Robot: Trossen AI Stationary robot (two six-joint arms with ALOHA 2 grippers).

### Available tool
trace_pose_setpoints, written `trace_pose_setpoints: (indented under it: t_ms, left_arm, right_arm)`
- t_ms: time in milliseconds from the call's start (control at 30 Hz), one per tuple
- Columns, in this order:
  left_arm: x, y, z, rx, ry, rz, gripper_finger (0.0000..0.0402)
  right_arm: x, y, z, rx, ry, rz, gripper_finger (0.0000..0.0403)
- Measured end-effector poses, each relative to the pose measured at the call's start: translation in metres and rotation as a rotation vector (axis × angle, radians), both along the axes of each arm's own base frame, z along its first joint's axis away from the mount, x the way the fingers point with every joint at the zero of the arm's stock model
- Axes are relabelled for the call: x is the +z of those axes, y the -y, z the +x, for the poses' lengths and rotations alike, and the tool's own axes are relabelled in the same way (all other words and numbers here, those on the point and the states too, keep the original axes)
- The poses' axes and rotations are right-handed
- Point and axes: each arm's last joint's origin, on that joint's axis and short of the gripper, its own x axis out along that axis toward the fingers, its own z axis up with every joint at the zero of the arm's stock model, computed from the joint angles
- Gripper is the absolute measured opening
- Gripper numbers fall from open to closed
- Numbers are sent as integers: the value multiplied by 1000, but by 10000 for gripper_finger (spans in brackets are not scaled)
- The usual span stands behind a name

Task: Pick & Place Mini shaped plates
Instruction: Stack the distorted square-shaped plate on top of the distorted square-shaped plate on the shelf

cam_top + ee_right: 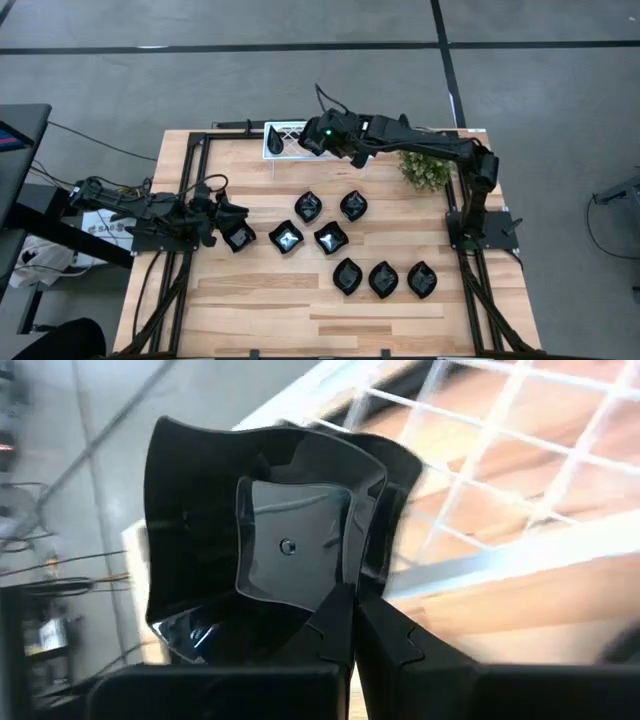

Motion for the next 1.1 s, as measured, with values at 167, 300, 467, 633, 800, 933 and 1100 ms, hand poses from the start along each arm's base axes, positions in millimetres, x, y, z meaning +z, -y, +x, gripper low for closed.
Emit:
trace_pose_setpoints:
  t_ms: [167,300,467,633,800,933,1100]
  left_arm:
    - [1,0,0,0,6,-2,88]
    - [1,0,0,0,7,-2,88]
    - [1,0,0,0,7,-2,88]
    - [1,0,0,0,6,-2,88]
    - [1,0,0,0,6,-2,88]
    - [1,0,0,0,6,-2,88]
    - [1,0,0,0,6,-2,88]
  right_arm:
    - [-5,2,7,-9,22,7,0]
    - [-9,5,6,-16,1,19,0]
    - [-9,6,5,-33,-4,17,0]
    - [-9,9,4,-47,2,16,0]
    - [-8,9,4,-55,6,17,0]
    - [-8,9,5,-62,11,5,0]
    - [-8,5,6,-62,13,5,0]
